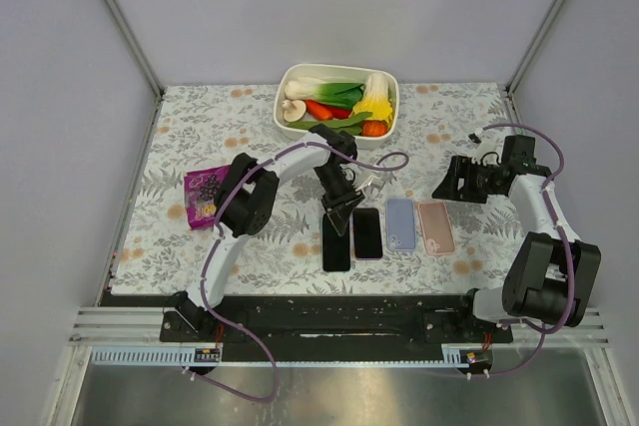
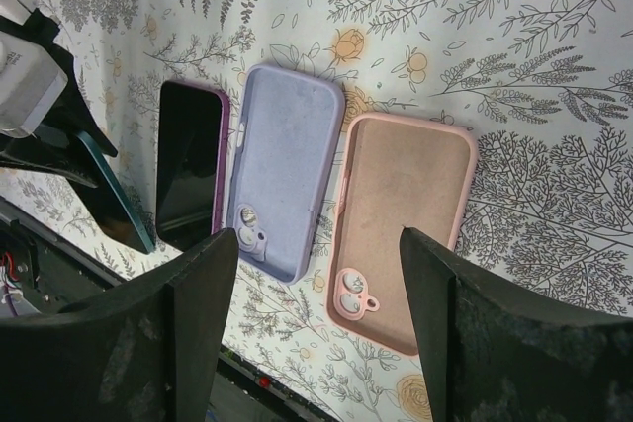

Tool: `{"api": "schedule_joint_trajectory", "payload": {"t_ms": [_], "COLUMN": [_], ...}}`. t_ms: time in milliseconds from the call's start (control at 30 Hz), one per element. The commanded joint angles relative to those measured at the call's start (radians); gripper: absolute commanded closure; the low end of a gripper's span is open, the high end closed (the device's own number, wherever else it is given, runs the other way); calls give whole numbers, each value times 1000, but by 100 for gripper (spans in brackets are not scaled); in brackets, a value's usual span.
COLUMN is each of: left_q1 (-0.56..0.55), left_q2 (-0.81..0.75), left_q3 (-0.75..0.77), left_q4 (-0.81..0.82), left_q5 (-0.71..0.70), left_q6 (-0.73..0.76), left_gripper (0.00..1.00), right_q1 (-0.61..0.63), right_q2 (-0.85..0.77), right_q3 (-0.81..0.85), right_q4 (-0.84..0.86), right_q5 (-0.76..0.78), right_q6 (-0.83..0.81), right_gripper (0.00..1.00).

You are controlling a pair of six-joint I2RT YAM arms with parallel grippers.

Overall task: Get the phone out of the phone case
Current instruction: Place the phone at the center of the board.

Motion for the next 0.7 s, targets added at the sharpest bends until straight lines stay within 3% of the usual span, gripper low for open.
{"api": "schedule_joint_trajectory", "payload": {"t_ms": [0,667], "left_q1": [4,5], "left_q2": [46,25], "left_q3": [9,-36], "left_q4": [234,283], "left_q5": [-219,-211], "left_q6": [56,41], "left_gripper": [67,49], "right_q1": [-5,-5], "right_q2": [-5,-37], "right_q3": [-5,-14], "right_q4": [-2,-2], "right_q5": [-39,-39], "right_q6": [-10,-21], "right_gripper": [25,24]}}
